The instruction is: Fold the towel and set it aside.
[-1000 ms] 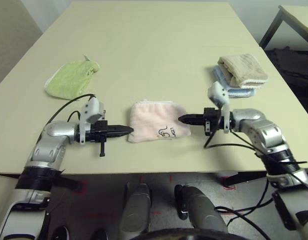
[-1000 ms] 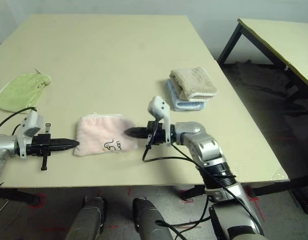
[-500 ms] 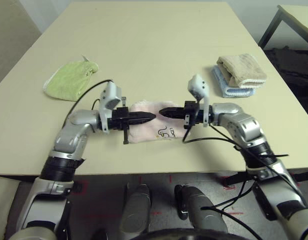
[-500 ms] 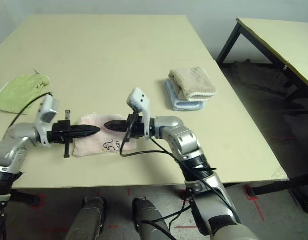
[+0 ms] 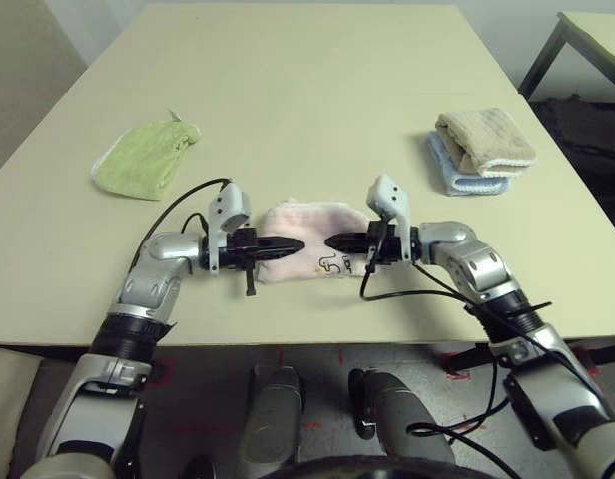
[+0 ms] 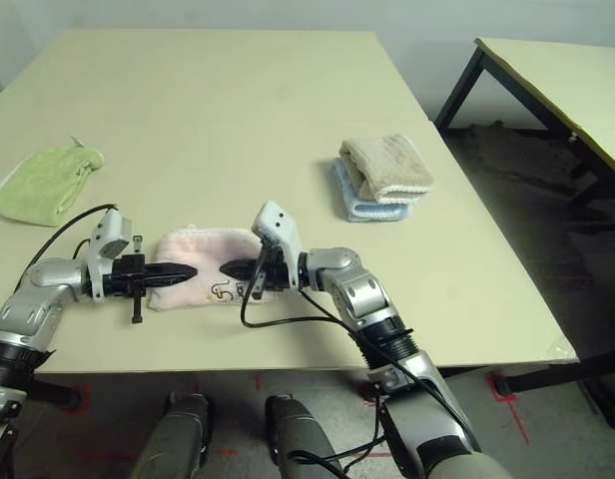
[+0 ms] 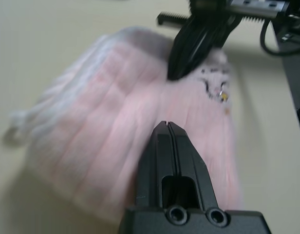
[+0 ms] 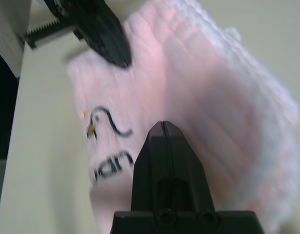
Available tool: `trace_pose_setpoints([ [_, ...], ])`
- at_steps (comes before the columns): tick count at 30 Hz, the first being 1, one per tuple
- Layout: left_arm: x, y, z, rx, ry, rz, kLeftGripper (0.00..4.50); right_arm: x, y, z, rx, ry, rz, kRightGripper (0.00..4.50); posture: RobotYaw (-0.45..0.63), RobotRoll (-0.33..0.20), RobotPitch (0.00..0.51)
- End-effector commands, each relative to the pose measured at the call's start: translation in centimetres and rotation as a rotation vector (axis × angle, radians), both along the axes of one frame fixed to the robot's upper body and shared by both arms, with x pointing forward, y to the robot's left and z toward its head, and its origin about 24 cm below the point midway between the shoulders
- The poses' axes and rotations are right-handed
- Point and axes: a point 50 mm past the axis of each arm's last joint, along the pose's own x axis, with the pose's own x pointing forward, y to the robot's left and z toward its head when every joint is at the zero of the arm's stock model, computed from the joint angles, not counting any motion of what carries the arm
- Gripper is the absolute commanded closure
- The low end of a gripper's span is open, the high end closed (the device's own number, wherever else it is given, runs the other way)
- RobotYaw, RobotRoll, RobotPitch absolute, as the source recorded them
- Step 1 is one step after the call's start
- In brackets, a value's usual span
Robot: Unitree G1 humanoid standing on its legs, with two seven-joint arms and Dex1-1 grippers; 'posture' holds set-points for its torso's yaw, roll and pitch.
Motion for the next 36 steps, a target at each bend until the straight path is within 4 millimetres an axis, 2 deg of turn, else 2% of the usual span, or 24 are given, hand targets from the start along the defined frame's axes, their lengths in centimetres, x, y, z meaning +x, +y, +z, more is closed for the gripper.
trace_pose_setpoints([
  [1, -0.2, 2.2, 0.1, 0.038, 0.004, 0.047, 4.46, 0.5, -1.7, 0.1, -0.008, 0.005, -0.045, 4.50, 0.05, 0.000, 0.161],
  [6, 0.0, 4.8, 1.3, 0.062, -0.021, 0.107, 4.46, 1.3, -3.0, 2.3, 0.033, -0.022, -0.075, 4.50, 0.06, 0.000, 0.160],
  [9, 0.7, 5.1, 2.7, 0.043, -0.064, 0.127, 4.46, 2.0, -2.8, 4.0, 0.068, -0.057, -0.081, 4.50, 0.06, 0.000, 0.159],
  [12, 1.5, 3.6, 3.5, 0.016, -0.101, 0.110, 4.46, 2.5, -1.5, 5.3, 0.109, -0.082, -0.073, 4.50, 0.06, 0.000, 0.156],
  [15, 1.9, 1.2, 3.5, -0.014, -0.111, 0.054, 4.46, 2.6, 0.2, 5.5, 0.129, -0.088, -0.046, 4.50, 0.05, 0.000, 0.156],
  [19, 1.7, -2.0, 2.7, -0.070, -0.095, 0.008, 4.46, 2.0, 2.1, 4.5, 0.141, -0.069, -0.021, 4.50, 0.05, 0.000, 0.156],
  [21, 1.3, -2.7, 2.4, -0.088, -0.083, 0.002, 4.46, 1.6, 2.5, 3.9, 0.146, -0.053, -0.018, 4.50, 0.05, 0.000, 0.156],
  [29, 1.5, -4.2, 1.1, -0.108, -0.068, 0.038, 4.46, 1.8, 3.5, 1.6, 0.151, -0.012, -0.094, 4.50, 0.06, 0.000, 0.158],
  [36, 2.1, -4.3, -0.1, -0.062, -0.066, 0.070, 4.46, 2.4, 2.8, 0.2, 0.095, -0.022, -0.139, 4.50, 0.05, 0.000, 0.162],
])
